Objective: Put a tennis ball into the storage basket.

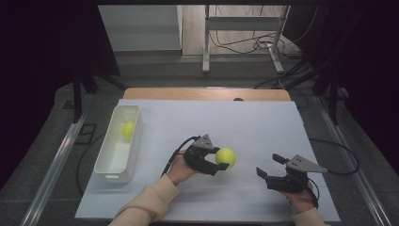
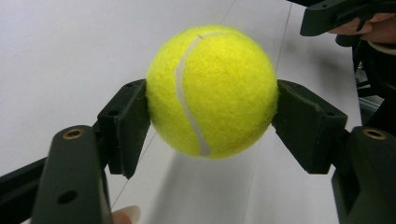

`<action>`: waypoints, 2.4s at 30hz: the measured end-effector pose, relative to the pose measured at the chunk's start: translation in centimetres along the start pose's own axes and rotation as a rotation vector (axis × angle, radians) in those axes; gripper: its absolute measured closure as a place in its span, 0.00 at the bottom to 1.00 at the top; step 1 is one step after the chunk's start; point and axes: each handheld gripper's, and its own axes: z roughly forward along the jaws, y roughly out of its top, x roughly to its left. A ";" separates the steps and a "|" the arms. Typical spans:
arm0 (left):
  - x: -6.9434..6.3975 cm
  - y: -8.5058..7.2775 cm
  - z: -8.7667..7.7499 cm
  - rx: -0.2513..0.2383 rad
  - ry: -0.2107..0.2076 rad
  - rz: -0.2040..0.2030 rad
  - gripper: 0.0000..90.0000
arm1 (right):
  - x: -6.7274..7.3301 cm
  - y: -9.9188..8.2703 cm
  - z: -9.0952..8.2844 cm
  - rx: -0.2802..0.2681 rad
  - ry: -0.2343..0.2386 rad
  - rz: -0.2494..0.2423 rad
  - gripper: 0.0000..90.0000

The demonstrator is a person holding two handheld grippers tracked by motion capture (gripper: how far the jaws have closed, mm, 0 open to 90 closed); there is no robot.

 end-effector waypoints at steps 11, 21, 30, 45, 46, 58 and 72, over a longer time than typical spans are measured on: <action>0.3 -0.5 -1.1 -0.006 0.025 -0.021 0.34 | 0.1 -0.1 0.2 0.020 0.013 -0.007 0.16; 0.9 -1.3 -2.7 -0.022 0.059 -0.045 0.34 | 0.2 -0.2 0.5 0.035 0.023 -0.009 0.16; 0.8 -1.5 -4.5 -0.048 0.087 -0.048 0.34 | 0.2 -0.3 0.6 0.044 0.024 -0.014 0.16; 1.8 -1.7 -7.1 -0.076 0.161 -0.072 0.33 | 0.4 -0.4 0.7 0.051 0.023 -0.016 0.16; 1.8 -1.8 -7.3 -0.076 0.164 -0.076 0.33 | 0.4 -0.4 0.7 0.050 0.022 -0.015 0.16; 2.5 -2.1 -9.3 -0.101 0.203 -0.100 0.33 | 0.3 -0.5 0.7 0.055 0.020 -0.017 0.16; 2.9 -2.1 -11.4 -0.153 0.240 -0.119 0.33 | 0.3 -0.5 0.7 0.056 0.021 -0.018 0.16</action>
